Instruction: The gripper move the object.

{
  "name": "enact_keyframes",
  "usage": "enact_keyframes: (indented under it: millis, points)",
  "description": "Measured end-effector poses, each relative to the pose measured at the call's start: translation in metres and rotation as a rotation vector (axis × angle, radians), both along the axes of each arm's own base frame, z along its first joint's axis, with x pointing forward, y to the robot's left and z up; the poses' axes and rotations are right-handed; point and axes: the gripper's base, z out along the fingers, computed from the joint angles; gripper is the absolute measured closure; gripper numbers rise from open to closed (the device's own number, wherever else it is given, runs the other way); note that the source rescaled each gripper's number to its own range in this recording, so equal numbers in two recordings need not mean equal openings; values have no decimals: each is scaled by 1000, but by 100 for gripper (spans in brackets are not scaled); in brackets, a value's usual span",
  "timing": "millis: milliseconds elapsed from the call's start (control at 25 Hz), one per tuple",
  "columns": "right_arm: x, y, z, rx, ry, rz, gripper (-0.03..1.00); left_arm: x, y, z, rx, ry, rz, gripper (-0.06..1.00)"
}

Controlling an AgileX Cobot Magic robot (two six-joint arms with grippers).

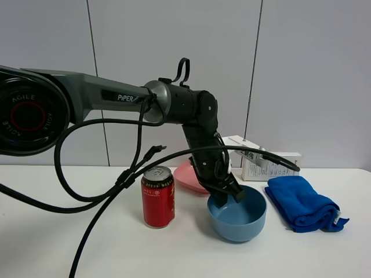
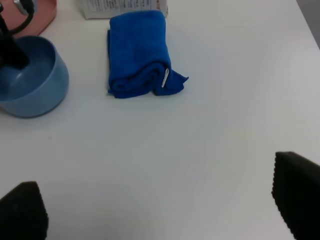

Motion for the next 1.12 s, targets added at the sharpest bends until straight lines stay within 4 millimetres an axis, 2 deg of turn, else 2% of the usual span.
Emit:
enact_keyframes:
  millis: [120,200,360,400,440,560,720,840,960,1080,1120]
  points:
    - [0,0,0,0,0,0,-3,0,0,0,-4,0,1,90]
    - [0,0,0,0,0,0,-3,0,-1,0,-11,2,4,76]
    - [0,0,0,0,0,0,-3,0,-2,1,-26,2,10,16]
    - [0,0,0,0,0,0,-3,0,-2,1,-32,4,14,6]
    - [0,0,0,0,0,0,-3,0,-3,1,-40,8,23,1]
    - [0,0,0,0,0,0,-3,0,-3,2,-50,16,38,-5]
    - [0,0,0,0,0,0,-3,-1,-3,21,-67,0,37,-5]
    - [0,0,0,0,0,0,-3,-1,1,54,-102,-37,39,-5]
    - [0,0,0,0,0,0,-3,-1,10,99,-156,-100,50,-5]
    - [0,0,0,0,0,0,-3,2,29,145,-211,-165,79,-5]
    - [0,0,0,0,0,0,-3,5,38,155,-217,-175,95,-5]
